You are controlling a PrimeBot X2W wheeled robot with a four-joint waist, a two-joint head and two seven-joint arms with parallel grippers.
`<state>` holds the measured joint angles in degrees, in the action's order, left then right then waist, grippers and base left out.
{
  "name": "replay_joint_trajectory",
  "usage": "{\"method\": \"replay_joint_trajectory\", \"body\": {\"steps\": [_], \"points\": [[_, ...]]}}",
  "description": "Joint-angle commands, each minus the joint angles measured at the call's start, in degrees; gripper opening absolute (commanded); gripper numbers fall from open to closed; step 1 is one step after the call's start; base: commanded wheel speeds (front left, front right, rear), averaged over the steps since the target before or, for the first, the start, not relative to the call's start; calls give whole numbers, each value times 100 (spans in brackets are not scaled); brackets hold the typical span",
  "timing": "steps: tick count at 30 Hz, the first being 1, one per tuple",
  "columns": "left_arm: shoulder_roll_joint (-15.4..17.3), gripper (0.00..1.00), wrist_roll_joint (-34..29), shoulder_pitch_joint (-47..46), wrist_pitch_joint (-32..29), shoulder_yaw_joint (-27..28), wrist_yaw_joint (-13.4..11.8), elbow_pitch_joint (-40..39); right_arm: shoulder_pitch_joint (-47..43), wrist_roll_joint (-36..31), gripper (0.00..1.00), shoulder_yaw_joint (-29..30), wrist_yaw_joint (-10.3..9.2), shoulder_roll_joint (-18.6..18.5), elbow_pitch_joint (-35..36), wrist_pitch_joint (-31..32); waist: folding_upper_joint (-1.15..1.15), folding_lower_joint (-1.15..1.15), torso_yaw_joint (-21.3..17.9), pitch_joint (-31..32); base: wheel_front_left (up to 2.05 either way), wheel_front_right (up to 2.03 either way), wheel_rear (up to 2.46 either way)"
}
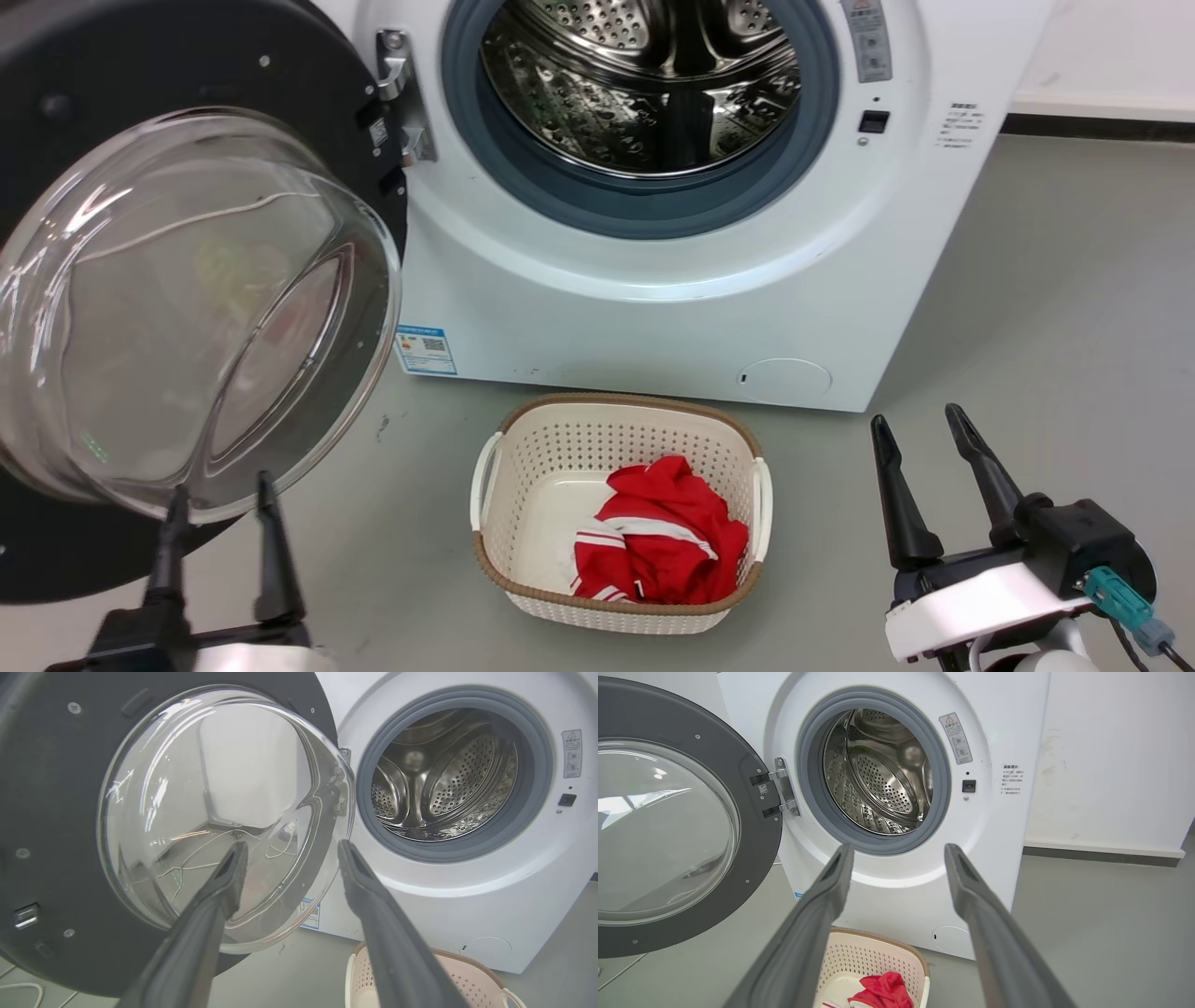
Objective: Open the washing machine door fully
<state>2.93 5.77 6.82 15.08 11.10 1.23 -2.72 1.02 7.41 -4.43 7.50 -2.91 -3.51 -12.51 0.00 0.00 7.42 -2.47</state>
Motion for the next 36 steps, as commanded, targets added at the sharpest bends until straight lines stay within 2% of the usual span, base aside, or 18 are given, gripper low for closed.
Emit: {"method": "replay_joint_trajectory", "body": {"steps": [1, 7, 11, 17, 21, 36], "points": [[-1, 100, -20, 40, 12, -143, -38, -53, -64, -56, 100, -7, -2, 6, 38, 15, 0, 0, -100, 47, 0, 0, 0], [-3, 100, -98, -162, 12, -788, -35, -110, -125, -96, 100, -42, -2, 6, 152, 39, 0, 0, -375, 128, 0, 0, 0], [-3, 100, -111, -418, 12, -986, 28, 37, -132, -140, 100, -57, -2, 6, 239, 70, 0, 0, -556, 174, 0, 0, 0], [21, 100, -180, -609, 12, -1058, 112, 317, -234, -177, 100, 7, -2, 6, 305, 106, 0, 0, -826, 234, 0, 0, 0], [18, 100, -183, -583, 12, -1070, 75, 411, -274, -140, 100, 73, -2, 7, 258, 116, 0, 0, -922, 240, 0, 0, 0], [7, 100, -192, -474, 12, -1101, 31, 452, -253, -86, 100, 86, -2, 7, 111, 99, 0, 0, -972, 249, 0, 0, 0]]}}
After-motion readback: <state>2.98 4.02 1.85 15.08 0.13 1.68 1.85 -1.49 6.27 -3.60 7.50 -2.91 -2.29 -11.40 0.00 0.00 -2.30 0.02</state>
